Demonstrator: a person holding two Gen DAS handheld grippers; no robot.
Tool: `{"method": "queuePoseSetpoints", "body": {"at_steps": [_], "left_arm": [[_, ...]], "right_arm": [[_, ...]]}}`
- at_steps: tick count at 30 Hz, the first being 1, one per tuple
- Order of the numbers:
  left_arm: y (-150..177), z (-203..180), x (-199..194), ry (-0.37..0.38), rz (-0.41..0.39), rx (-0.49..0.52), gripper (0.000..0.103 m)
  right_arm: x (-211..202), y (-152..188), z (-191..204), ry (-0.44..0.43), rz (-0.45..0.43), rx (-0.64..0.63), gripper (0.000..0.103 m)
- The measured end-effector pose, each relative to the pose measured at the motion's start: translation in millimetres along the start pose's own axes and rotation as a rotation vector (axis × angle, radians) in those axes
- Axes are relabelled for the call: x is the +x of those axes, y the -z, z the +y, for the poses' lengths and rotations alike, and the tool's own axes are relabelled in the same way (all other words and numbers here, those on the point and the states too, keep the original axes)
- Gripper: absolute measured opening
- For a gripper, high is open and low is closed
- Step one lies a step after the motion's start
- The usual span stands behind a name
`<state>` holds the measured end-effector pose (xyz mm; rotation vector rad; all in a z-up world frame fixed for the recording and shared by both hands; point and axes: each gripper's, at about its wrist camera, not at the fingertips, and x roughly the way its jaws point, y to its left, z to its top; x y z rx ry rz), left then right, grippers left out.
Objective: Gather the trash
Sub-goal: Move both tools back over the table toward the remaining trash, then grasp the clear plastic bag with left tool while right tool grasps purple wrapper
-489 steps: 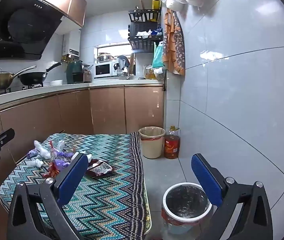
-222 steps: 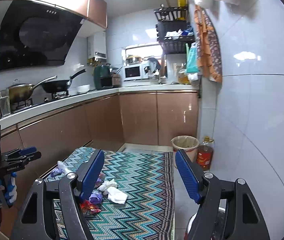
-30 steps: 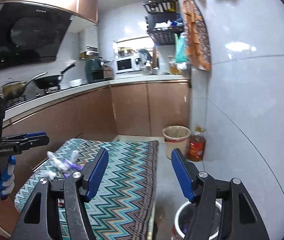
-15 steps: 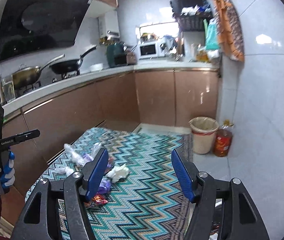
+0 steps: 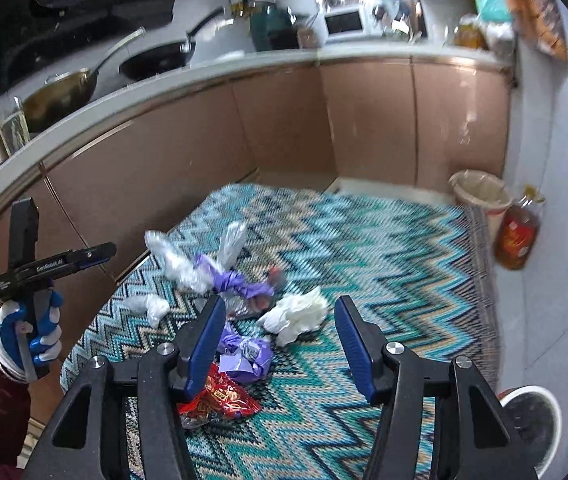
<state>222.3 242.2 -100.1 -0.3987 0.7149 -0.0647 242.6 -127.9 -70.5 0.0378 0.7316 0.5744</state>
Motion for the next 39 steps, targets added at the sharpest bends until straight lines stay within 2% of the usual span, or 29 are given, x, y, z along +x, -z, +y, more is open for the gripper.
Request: {"method": "queuePoseSetpoints", "body": {"at_steps": [8, 17, 21, 29, 34, 39], "left_arm": [[2, 19, 47, -0.005, 0.078, -0.061, 0.057], [-4, 17, 85, 0.026, 0.133, -0.111, 0.057], [-7, 17, 98, 0.017, 0.146, -0.12, 0.057], [-5, 20, 110, 0.0, 0.153, -0.125, 0.055], [-2, 21, 111, 0.003, 0.15, -0.12, 0.042], [-3, 23, 110, 0.008, 0.143, -0.121, 0.037]], "right_arm": [[60, 7, -12, -0.06, 0.1, 0.036, 0.053], [89, 10, -21, -0.09, 0.144, 0.054, 0.053], [96, 11, -21, -0.103, 0.155, 0.06, 0.052], [106, 11, -24, -0.116, 0.17, 0.064, 0.038], [112, 13, -24, -0.124, 0.183, 0.068, 0.027], [117, 12, -23, -0.119, 0.191, 0.065, 0.016]]}}
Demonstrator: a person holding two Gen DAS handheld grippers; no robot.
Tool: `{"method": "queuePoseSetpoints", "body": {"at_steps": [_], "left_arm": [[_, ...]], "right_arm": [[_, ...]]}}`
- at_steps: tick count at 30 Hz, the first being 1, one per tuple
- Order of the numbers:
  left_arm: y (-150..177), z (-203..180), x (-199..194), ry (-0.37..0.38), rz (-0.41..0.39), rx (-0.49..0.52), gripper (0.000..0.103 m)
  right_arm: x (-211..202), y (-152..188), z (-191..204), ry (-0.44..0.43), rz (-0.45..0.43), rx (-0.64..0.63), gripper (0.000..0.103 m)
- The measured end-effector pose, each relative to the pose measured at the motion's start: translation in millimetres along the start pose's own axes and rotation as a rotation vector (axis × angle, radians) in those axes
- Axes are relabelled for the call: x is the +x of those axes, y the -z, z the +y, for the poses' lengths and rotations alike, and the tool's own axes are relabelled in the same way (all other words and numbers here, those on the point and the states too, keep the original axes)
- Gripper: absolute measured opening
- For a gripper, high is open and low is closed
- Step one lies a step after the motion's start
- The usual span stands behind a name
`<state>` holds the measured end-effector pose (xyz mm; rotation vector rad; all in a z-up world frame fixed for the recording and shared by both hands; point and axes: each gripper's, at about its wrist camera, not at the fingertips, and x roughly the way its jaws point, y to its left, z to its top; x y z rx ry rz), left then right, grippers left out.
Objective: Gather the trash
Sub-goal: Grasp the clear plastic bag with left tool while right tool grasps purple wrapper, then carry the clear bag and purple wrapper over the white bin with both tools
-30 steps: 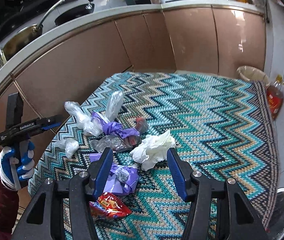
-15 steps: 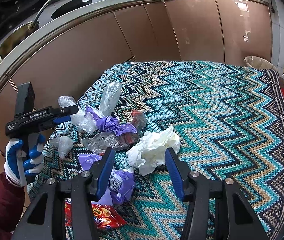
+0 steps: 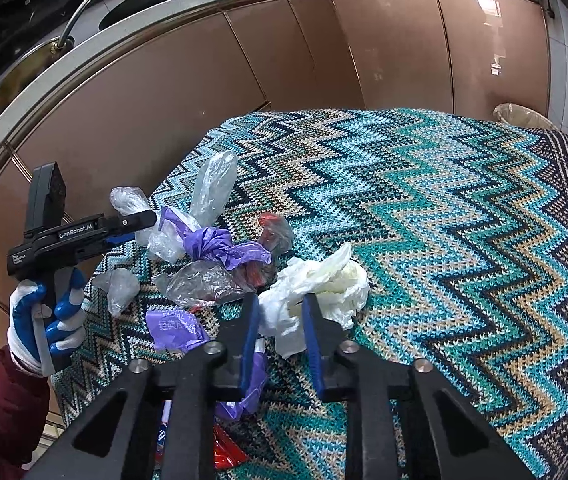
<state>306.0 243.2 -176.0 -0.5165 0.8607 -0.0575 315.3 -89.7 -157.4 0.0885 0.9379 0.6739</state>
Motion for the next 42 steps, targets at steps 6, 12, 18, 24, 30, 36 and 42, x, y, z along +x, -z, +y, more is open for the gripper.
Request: {"method": "queuePoseSetpoints", "body": {"at_steps": [6, 12, 18, 24, 30, 36, 42], "left_arm": [[1, 6, -9, 0.003, -0.03, -0.012, 0.033], [0, 5, -25, 0.01, -0.067, -0.019, 0.031], [-1, 4, -50, 0.02, -0.107, -0.021, 0.031], [2, 0, -80, 0.034, -0.149, -0.015, 0.031], [9, -8, -113, 0.052, -0.193, 0.001, 0.031], [21, -22, -147, 0.068, -0.23, 0.032, 0.031], [37, -53, -177, 0.082, -0.252, 0.089, 0.031]], "right_arm": [[-6, -3, 5, 0.007, -0.039, -0.015, 0.006], [-25, -7, 13, 0.004, -0.099, -0.027, 0.005], [-50, -8, 27, 0.009, -0.147, -0.047, 0.005], [-80, -5, 42, 0.015, -0.195, -0.069, 0.005], [-110, 4, 56, 0.025, -0.242, -0.085, 0.005], [-142, 20, 67, 0.032, -0.292, -0.091, 0.005], [-173, 41, 67, 0.024, -0.341, -0.073, 0.005]]}}
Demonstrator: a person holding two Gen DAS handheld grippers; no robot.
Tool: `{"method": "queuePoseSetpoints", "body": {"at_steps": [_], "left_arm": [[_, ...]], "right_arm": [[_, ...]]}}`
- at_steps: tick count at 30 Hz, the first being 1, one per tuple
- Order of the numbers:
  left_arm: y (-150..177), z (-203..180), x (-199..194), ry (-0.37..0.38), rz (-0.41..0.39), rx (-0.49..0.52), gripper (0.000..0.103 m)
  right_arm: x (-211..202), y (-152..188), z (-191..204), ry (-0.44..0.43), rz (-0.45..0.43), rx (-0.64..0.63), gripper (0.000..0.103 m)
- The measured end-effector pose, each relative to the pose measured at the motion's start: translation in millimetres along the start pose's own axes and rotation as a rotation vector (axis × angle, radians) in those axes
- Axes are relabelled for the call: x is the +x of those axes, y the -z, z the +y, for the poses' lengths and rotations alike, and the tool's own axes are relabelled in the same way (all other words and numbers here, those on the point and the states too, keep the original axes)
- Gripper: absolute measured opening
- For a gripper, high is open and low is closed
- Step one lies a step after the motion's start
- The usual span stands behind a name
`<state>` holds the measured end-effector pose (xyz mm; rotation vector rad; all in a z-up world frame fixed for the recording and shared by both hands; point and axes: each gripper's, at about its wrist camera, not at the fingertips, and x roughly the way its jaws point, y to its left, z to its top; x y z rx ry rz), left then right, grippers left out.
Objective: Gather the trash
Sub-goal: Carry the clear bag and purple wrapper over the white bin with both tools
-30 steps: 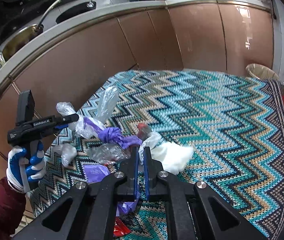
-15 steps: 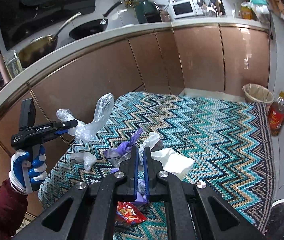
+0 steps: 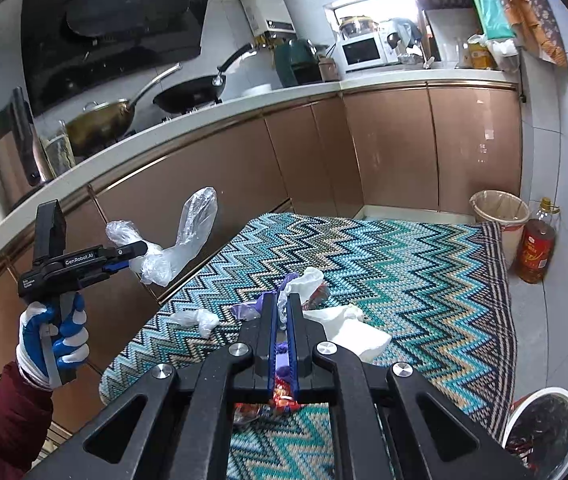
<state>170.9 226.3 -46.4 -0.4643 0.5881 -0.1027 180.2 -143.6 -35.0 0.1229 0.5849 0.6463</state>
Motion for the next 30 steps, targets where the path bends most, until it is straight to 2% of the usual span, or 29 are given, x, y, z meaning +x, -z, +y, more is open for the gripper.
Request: {"method": "queuePoseSetpoints", "body": {"at_steps": [7, 12, 19, 23, 30], "left_arm": [[13, -60, -6, 0.033, 0.028, 0.087, 0.031], [26, -120, 12, 0.077, 0.082, 0.166, 0.031], [66, -218, 70, 0.155, 0.208, 0.308, 0.031], [98, -284, 112, 0.211, 0.293, 0.399, 0.031], [158, -377, 187, 0.261, 0.438, 0.528, 0.031]], "right_arm": [[-43, 21, -20, 0.004, -0.06, 0.051, 0.005], [-83, 39, -57, 0.046, -0.119, 0.122, 0.005], [-129, 74, -122, 0.16, -0.15, 0.222, 0.005], [-149, 93, -163, 0.232, -0.14, 0.281, 0.005], [-169, 123, -236, 0.343, -0.104, 0.383, 0.005]]}}
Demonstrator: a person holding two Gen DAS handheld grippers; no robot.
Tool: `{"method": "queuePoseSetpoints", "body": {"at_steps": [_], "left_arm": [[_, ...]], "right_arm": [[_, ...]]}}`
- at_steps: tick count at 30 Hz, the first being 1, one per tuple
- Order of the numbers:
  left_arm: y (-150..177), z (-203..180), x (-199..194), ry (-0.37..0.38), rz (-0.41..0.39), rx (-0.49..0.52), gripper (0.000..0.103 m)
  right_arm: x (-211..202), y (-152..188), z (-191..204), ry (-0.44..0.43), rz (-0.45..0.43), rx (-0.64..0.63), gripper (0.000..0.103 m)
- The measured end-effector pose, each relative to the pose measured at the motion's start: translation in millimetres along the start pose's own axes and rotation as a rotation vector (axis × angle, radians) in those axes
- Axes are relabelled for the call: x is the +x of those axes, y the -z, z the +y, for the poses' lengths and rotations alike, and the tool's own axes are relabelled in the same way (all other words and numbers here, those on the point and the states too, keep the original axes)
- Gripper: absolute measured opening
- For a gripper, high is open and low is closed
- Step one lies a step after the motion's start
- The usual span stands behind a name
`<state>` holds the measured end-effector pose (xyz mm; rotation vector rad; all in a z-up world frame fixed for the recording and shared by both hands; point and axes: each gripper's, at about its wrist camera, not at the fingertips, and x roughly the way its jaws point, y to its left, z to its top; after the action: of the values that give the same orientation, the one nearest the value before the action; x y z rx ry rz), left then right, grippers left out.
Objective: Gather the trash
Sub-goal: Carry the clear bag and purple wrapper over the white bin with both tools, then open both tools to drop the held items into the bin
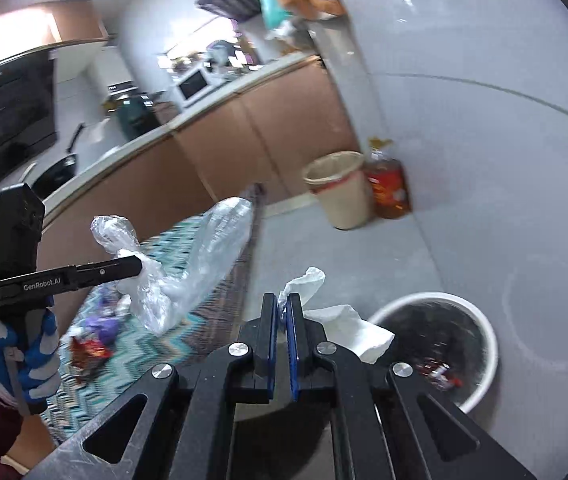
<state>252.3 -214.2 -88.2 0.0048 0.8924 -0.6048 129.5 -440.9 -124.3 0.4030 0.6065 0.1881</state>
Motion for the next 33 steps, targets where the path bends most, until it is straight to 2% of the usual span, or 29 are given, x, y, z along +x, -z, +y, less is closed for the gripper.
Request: {"method": "queuePoseSetpoints", "body": {"at_steps": [7, 15, 17, 21, 29, 33], "left_arm": [[-18, -56, 86, 0.009, 0.102, 0.075, 0.031], [-15, -91, 162, -0.008, 0.201, 0.146, 0.037], [-13, -91, 176, 0.002, 0.225, 0.14, 0.038], [-11, -88, 188, 0.015, 0.247, 0.129, 0.042], [-11, -75, 181, 0.035, 0.259, 0.102, 0.043], [-12, -70, 162, 0.04, 0.236, 0.091, 0.043]], "right_arm": [[17, 2, -55, 0.071, 0.027, 0.08, 0.006], [44, 10, -98, 0.144, 0.079, 0.156, 0.009], [47, 12, -105, 0.165, 0.087, 0.168, 0.018], [43, 17, -111, 0.197, 0.092, 0.181, 0.033], [38, 18, -111, 0.206, 0.087, 0.192, 0.035], [34, 13, -100, 0.198, 0.075, 0.183, 0.038]]}}
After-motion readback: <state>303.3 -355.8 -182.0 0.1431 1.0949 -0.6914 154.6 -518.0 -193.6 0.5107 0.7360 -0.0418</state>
